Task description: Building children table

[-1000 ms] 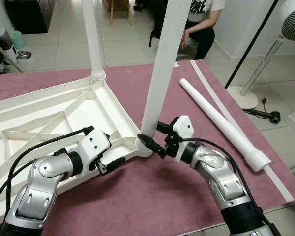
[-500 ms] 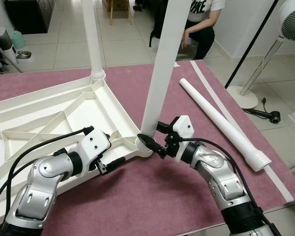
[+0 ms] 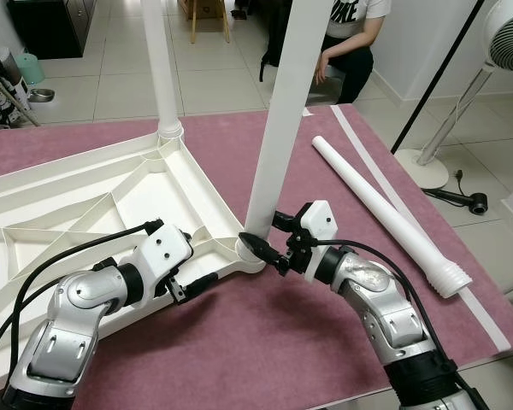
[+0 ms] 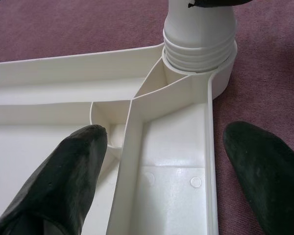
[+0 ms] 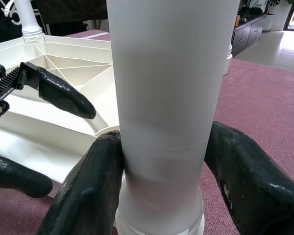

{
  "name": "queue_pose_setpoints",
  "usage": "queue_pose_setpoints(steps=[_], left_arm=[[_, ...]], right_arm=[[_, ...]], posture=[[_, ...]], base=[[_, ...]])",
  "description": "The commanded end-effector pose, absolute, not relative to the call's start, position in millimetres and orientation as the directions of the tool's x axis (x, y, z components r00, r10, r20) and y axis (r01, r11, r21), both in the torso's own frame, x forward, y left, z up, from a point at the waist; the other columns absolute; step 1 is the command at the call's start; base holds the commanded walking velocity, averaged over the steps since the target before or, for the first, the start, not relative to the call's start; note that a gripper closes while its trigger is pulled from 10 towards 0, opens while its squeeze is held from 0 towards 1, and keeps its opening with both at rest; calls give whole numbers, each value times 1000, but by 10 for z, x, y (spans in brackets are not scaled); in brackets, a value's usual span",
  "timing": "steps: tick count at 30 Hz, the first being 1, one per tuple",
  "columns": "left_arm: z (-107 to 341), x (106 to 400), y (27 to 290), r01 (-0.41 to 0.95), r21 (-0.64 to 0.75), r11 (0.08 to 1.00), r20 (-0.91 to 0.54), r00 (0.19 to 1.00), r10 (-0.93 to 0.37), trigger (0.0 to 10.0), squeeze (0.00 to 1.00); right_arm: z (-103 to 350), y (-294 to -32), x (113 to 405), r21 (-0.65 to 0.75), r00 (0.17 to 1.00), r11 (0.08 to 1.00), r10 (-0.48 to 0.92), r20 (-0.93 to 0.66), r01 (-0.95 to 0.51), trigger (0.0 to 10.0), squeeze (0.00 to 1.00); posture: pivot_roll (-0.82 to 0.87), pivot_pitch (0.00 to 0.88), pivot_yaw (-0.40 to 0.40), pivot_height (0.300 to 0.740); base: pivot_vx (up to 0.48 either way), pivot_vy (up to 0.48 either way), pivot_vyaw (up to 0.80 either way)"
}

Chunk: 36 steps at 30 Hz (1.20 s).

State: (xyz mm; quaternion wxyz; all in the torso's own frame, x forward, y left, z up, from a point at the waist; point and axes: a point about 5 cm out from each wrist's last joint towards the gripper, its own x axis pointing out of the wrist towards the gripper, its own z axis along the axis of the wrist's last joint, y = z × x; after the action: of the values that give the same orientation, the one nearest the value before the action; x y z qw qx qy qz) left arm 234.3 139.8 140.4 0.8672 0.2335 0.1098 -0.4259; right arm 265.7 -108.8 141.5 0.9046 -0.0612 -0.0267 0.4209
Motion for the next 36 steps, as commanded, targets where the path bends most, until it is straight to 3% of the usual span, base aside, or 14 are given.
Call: queue_pose_setpoints(steps=[1, 16, 17, 18, 20, 24, 32, 36], left_arm=[[1393, 2352, 1401, 781, 318, 537, -396, 624, -674, 10000, 0], [1393, 2352, 1401, 781, 318, 537, -396, 624, -674, 10000, 0], [1376, 2362, 1431, 769, 310, 559, -394, 639, -660, 10000, 0], [1492, 2517, 1396, 709, 386, 590, -315, 702, -638, 10000, 0], [1492, 2517, 1396, 709, 386, 590, -315, 702, -638, 10000, 0], [1692, 2734, 1318, 616, 479, 626, -183, 767, -615, 10000, 0], [1701, 2722, 1296, 628, 469, 621, -181, 757, -628, 10000, 0], [1645, 2587, 1353, 721, 467, 512, -276, 669, -691, 10000, 0]], right_arm=[[1445, -1099, 2673, -161, 622, 612, 783, -11, -774, 10000, 0], [1445, -1099, 2673, -161, 622, 612, 783, -11, -774, 10000, 0], [1472, -1126, 2674, -153, 662, 658, 749, 24, -738, 10000, 0], [1547, -1111, 2769, -172, 697, 695, 715, 63, -698, 10000, 0], [1547, -1111, 2769, -172, 697, 695, 715, 63, -698, 10000, 0], [1641, -1072, 2898, -202, 717, 719, 690, 97, -665, 10000, 0], [1619, -1036, 2858, -190, 711, 714, 697, 94, -674, 10000, 0], [1665, -1063, 2851, -196, 709, 713, 698, 103, -673, 10000, 0]], posture=[[86, 0, 63, 740], [86, 0, 63, 740], [79, 0, 0, 740], [83, 0, 0, 740], [83, 0, 0, 740], [82, 0, 0, 740], [85, 0, 0, 740], [80, 0, 0, 740]], base=[[0, 0, 0], [0, 0, 0], [0, 0, 0], [0, 0, 0], [0, 0, 0], [0, 0, 0], [0, 0, 0], [0, 0, 0]])
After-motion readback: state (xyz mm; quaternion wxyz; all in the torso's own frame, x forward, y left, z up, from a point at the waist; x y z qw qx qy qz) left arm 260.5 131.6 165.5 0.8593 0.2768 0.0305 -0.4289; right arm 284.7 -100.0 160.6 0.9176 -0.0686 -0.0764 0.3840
